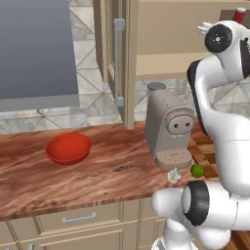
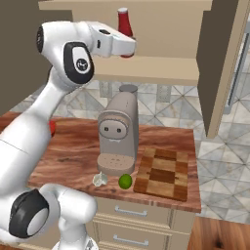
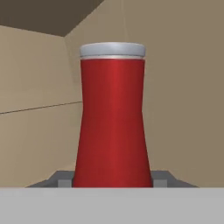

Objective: Open the cabinet. Place the bowl and condiment on the counter. Then place the lime and garlic on the cutting board.

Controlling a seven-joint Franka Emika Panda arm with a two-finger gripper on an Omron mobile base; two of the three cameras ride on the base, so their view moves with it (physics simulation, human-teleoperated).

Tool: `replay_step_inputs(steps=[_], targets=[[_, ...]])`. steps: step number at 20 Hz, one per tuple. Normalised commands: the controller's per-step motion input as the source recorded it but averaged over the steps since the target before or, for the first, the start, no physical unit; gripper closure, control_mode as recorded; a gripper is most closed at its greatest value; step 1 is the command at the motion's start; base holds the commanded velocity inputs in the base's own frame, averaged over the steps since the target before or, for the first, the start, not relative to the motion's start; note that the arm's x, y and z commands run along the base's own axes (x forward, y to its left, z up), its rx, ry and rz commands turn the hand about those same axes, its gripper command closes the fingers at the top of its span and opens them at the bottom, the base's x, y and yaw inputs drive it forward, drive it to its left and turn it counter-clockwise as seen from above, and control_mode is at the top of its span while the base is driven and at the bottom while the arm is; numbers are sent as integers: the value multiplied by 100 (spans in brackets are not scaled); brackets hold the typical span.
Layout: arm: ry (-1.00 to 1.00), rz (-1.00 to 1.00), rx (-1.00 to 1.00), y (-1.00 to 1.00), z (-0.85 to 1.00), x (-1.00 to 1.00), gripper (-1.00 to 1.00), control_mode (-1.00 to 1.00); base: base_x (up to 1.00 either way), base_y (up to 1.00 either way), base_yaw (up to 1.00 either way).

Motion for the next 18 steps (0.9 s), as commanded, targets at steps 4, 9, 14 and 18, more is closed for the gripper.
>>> replay_step_inputs(steps=[4, 9, 14, 18], targets=[[1, 3, -24, 28, 0, -98, 100, -100, 0, 0, 0], [2, 12, -13, 46, -36, -72, 100, -100, 0, 0, 0], [24, 21, 0, 44, -34, -65, 100, -100, 0, 0, 0], [26, 19, 0, 56, -22, -91, 100, -100, 0, 0, 0]])
